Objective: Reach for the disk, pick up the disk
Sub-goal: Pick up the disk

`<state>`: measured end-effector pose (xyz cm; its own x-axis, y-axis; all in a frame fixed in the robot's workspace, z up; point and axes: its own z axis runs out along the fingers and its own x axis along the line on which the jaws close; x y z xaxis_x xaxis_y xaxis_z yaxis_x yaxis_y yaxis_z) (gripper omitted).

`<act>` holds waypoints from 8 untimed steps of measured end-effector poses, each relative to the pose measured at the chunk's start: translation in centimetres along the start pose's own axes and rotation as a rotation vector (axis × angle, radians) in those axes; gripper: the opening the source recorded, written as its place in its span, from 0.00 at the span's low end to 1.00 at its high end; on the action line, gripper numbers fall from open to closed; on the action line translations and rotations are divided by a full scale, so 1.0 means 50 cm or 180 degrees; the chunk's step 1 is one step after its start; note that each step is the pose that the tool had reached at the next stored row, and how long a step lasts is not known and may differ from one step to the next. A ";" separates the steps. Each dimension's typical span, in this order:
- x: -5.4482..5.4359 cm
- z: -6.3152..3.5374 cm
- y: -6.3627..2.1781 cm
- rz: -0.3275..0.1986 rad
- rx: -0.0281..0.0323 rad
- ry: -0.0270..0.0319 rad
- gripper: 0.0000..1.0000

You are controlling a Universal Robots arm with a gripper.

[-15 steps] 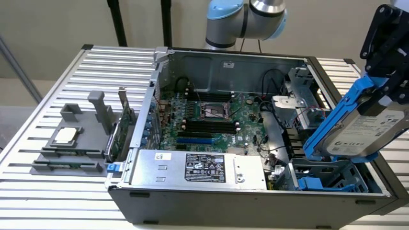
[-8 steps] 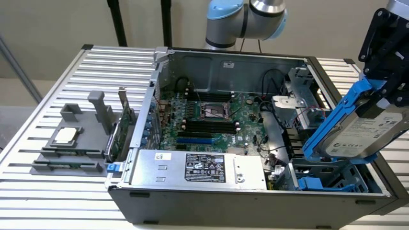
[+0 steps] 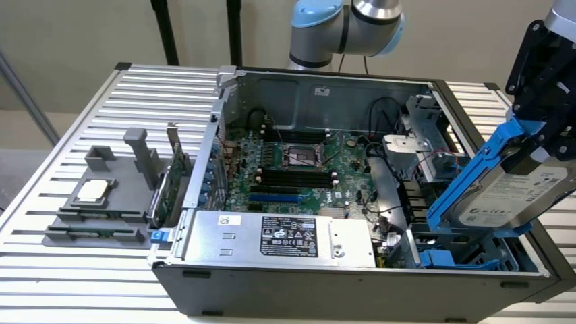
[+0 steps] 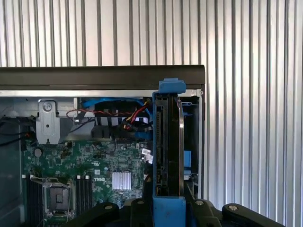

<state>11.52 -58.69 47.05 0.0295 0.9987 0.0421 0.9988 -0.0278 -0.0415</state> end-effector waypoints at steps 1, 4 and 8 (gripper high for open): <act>-0.001 0.000 0.000 0.0000 0.0000 0.0000 0.33; -0.006 0.001 0.000 0.0000 0.0000 0.0000 0.33; -0.016 0.001 0.000 0.0000 0.0000 0.0000 0.33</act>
<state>11.51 -59.50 46.96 0.0296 0.9987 0.0421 0.9987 -0.0278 -0.0416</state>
